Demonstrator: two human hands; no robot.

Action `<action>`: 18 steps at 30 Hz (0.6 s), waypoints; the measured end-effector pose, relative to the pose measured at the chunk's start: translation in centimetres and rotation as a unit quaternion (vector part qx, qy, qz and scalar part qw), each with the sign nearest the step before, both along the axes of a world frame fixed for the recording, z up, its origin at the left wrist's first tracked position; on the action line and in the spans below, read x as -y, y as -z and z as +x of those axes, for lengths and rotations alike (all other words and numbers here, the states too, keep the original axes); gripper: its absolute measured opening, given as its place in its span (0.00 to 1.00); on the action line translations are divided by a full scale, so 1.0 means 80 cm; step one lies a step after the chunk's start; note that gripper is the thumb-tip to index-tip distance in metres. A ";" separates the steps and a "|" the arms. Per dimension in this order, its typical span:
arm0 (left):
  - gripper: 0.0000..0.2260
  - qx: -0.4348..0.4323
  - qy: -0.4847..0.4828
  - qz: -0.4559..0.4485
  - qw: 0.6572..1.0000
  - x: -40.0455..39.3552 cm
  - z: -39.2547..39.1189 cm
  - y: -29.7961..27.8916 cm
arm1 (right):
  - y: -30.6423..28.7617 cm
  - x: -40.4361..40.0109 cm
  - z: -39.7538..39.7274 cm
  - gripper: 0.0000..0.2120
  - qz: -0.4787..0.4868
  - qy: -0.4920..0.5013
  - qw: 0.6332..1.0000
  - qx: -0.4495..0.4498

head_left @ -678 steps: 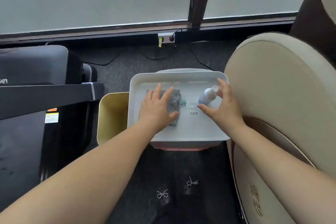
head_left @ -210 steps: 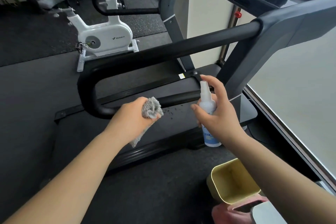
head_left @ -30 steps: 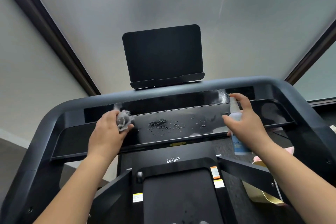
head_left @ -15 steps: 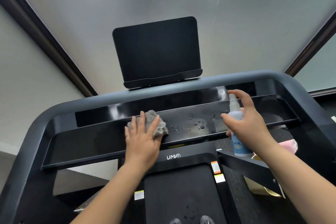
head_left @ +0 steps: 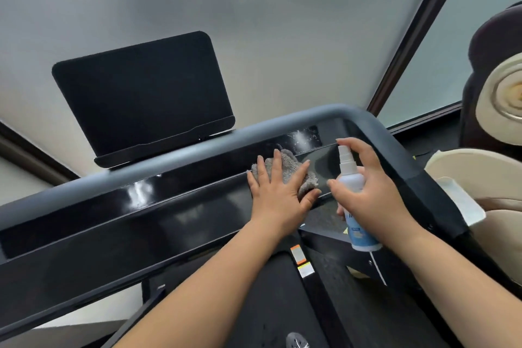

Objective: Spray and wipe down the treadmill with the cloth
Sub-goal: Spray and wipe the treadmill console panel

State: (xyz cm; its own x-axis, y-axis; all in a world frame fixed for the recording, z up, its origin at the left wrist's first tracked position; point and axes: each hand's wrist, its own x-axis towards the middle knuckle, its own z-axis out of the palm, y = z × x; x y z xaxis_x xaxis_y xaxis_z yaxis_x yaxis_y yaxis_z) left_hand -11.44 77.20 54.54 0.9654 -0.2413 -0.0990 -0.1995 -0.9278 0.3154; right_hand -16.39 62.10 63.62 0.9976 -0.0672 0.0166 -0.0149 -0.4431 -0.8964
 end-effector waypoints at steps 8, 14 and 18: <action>0.28 0.000 0.097 0.034 0.995 0.094 0.037 -0.005 | -0.003 0.038 -0.008 0.31 0.022 0.020 1.000 0.008; 0.28 0.013 0.161 0.095 0.982 0.102 0.043 -0.005 | 0.001 0.044 -0.014 0.33 0.023 0.013 1.000 0.010; 0.24 0.022 0.125 0.077 0.989 0.073 0.032 0.001 | 0.000 0.035 -0.013 0.32 0.017 0.000 1.000 0.014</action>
State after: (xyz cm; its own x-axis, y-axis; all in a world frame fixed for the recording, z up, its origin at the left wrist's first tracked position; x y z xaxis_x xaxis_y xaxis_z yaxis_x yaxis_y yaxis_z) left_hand -8.91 71.32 54.46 0.8818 -0.4579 -0.1130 -0.4387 -0.8843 0.1599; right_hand -17.41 59.31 63.61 0.9968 -0.0680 0.0415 0.0099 -0.4120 -0.9111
